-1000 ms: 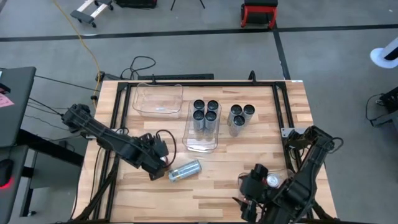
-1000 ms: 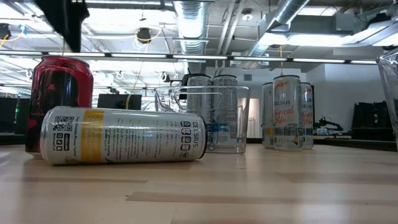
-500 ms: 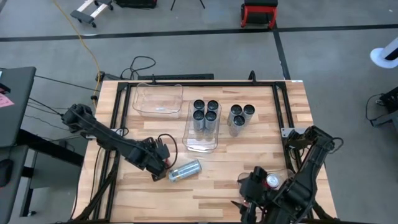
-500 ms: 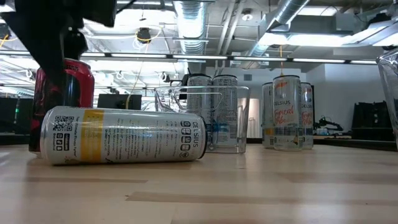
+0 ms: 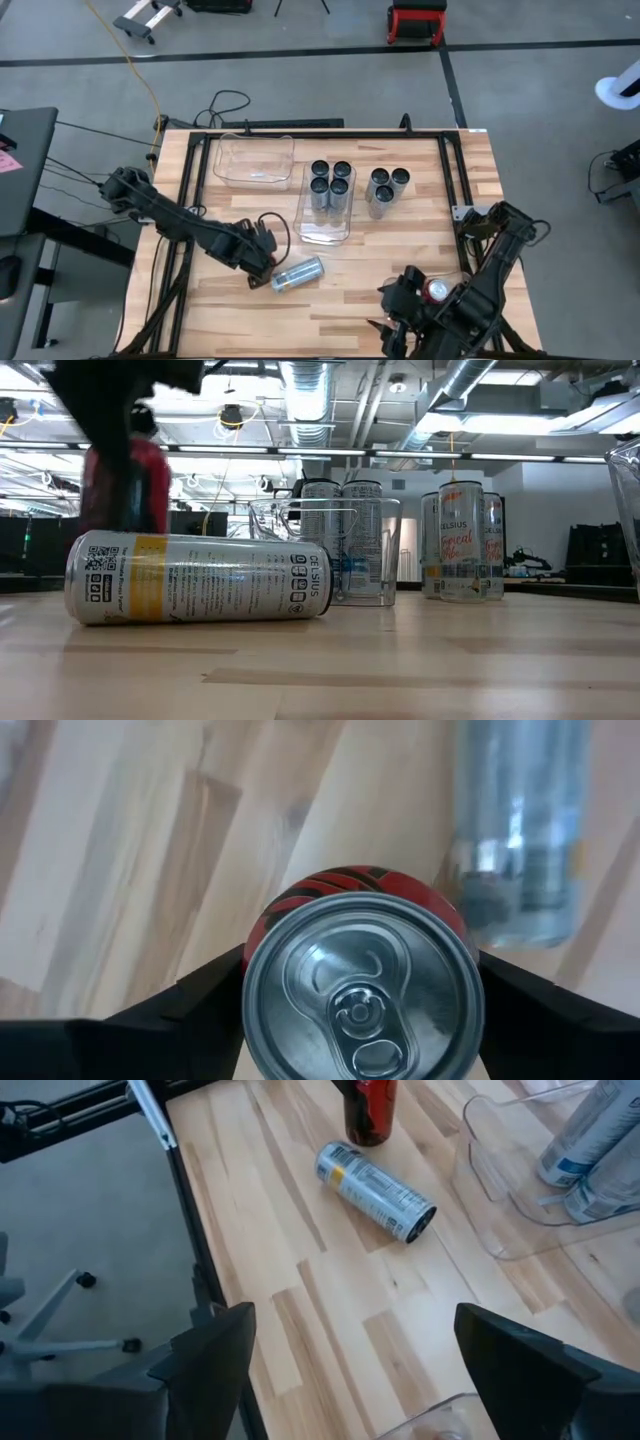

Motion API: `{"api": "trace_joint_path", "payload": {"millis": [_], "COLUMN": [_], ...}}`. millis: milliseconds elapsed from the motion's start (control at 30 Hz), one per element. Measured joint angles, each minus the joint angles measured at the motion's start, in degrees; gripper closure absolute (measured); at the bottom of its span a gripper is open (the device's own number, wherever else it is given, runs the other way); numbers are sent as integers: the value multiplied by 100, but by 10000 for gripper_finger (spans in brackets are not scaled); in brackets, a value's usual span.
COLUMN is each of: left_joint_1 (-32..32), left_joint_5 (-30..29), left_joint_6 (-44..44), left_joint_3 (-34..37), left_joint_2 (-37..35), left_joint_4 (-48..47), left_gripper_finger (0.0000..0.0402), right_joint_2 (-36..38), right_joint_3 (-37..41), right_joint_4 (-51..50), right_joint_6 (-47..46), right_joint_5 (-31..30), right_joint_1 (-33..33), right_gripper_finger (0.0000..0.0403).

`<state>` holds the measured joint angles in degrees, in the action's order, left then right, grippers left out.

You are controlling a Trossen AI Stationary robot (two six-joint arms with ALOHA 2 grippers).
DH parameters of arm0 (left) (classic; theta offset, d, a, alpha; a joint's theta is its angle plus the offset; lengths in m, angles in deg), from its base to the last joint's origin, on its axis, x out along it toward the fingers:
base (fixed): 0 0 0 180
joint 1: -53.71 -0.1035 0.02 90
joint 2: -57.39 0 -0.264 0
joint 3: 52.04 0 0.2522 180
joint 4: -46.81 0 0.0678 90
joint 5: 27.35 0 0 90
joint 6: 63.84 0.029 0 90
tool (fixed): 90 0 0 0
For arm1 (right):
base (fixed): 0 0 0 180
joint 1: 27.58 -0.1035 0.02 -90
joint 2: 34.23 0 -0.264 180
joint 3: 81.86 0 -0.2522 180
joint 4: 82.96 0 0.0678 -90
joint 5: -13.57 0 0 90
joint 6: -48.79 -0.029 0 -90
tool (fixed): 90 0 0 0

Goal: Sort soda cans
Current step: Put the red soda can into the bottom transparent bin

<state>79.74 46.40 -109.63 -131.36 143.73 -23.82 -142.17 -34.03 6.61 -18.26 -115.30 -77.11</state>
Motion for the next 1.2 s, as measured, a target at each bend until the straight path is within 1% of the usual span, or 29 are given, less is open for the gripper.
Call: {"api": "trace_joint_path", "payload": {"millis": [167,233,300,400,433,567,700,933,1033,1133,1200], "left_joint_1": [-196,-262,-286,-285,-279,-286,-329,-345,-378,-405,-402], "left_joint_5": [-45,-46,23,368,401,385,342,589,603,747,777], "left_joint_6": [326,491,797,1429,1565,1891,2146,2167,2068,2021,1996], "left_joint_3": [-708,-1039,-1357,-1682,-1749,-1867,-1871,-1871,-1871,-1871,-1871], "left_joint_2": [0,-2,-2,-9,-9,-8,202,864,1127,1351,1469], "left_joint_4": [-386,-398,-177,498,709,1400,1933,2365,2727,3113,3215], "left_gripper_finger": [105,105,105,105,105,105,105,105,105,105,105], "right_joint_2": [0,0,0,20,24,33,33,33,33,33,33], "right_joint_3": [0,0,0,0,0,0,0,0,0,0,2], "right_joint_4": [0,-4,-2,-3,-5,-7,-7,-156,-229,-243,-245], "right_joint_6": [2,2,-43,-162,-184,-208,-260,-343,-345,-345,-340], "right_joint_5": [15,11,9,7,1,-7,-7,-11,-11,-13,-13], "right_joint_1": [100,102,133,131,131,133,131,120,141,184,216], "right_gripper_finger": [51,54,57,64,66,74,77,77,77,77,77]}}
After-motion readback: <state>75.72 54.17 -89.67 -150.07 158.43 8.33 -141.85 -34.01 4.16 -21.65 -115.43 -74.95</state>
